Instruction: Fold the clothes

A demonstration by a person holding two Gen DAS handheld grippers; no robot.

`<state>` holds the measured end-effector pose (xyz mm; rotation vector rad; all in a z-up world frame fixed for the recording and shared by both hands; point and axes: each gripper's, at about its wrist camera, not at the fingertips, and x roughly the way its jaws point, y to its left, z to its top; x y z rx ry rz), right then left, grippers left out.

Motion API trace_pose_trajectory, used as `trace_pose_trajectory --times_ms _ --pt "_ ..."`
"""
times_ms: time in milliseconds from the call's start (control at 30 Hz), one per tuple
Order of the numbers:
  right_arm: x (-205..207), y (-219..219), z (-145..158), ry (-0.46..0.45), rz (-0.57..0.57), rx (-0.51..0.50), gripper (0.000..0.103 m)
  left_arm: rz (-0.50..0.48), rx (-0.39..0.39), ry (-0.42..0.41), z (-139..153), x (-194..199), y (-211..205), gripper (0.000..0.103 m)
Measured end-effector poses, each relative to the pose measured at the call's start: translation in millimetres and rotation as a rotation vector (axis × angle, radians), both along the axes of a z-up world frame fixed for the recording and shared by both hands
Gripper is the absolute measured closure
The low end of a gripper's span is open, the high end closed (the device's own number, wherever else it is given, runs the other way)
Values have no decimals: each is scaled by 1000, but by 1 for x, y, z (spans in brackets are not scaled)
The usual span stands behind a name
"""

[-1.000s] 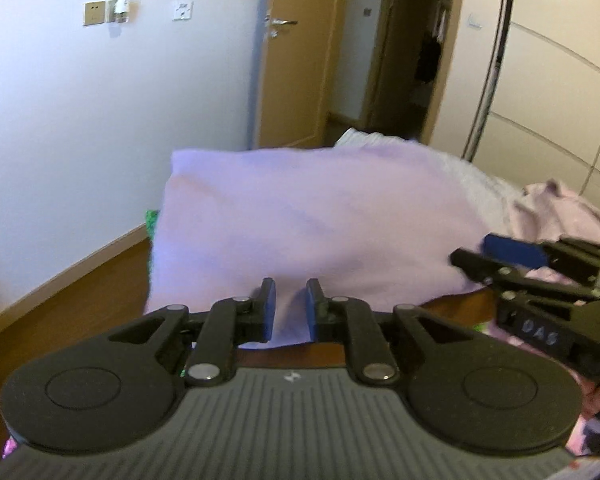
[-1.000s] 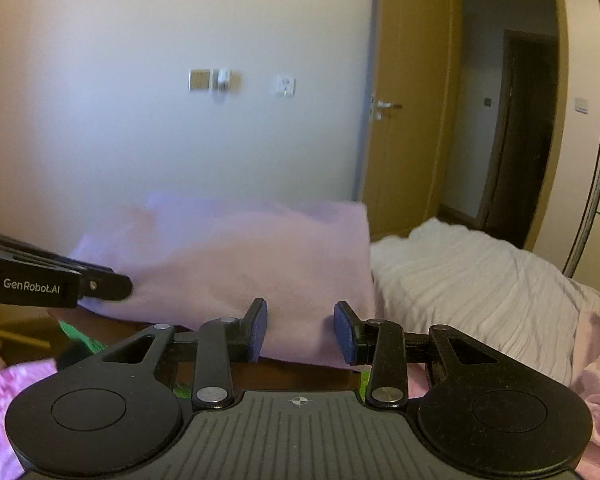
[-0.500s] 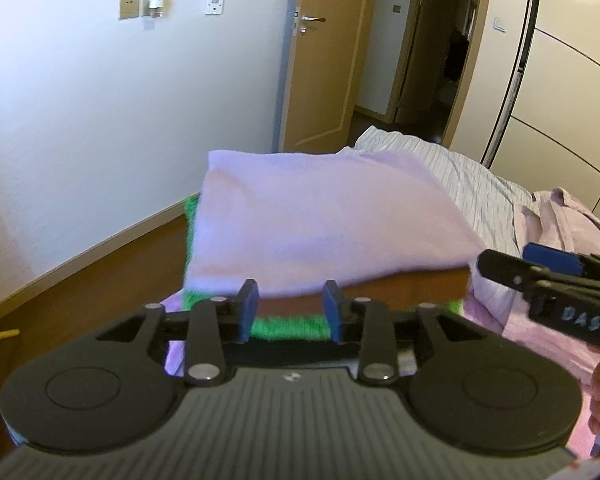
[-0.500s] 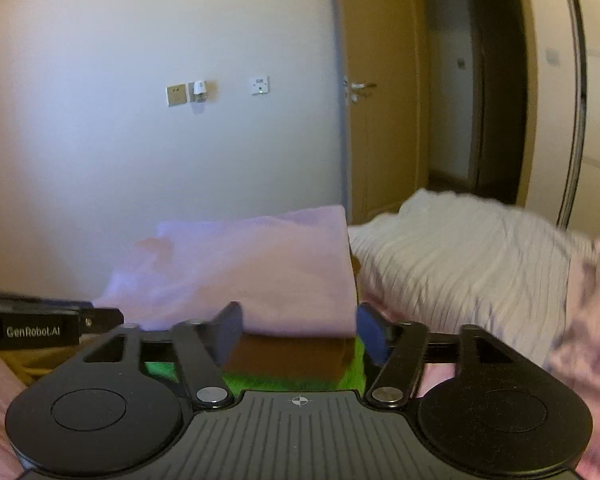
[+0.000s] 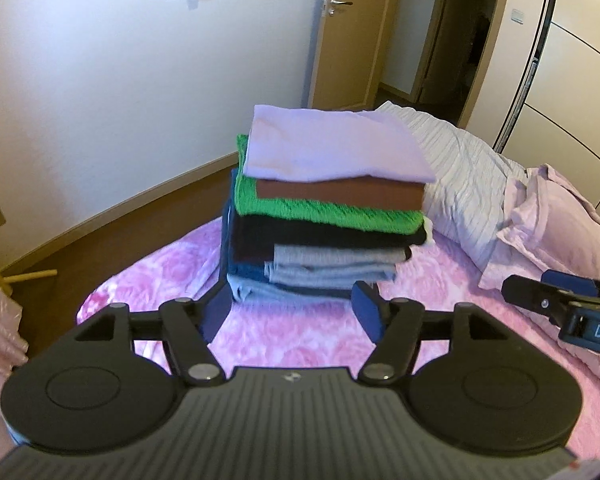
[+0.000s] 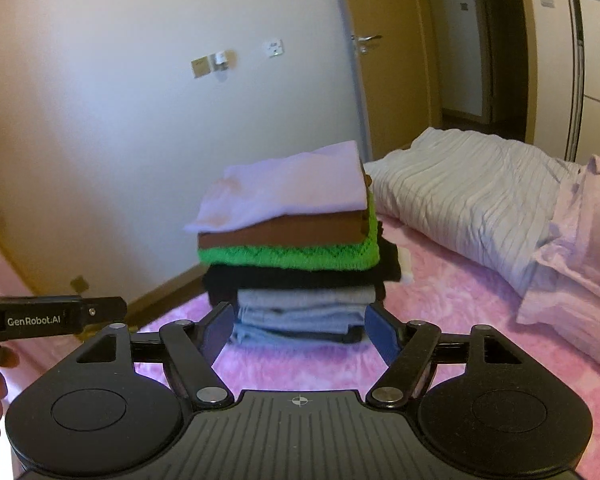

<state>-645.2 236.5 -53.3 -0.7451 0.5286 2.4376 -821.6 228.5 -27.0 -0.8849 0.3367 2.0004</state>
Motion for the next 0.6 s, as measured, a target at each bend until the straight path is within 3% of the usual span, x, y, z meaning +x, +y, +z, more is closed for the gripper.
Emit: trace_pose_trajectory --times_ms 167,267,600 --pt "25 -31 16 -52 33 -13 33 -5 -26 -1 9 37 -29 36" --pt "38 -43 16 -66 44 -21 33 0 -36 3 10 56 -44 29" --pt "80 -78 6 -103 62 -39 33 15 -51 20 8 106 -85 28"
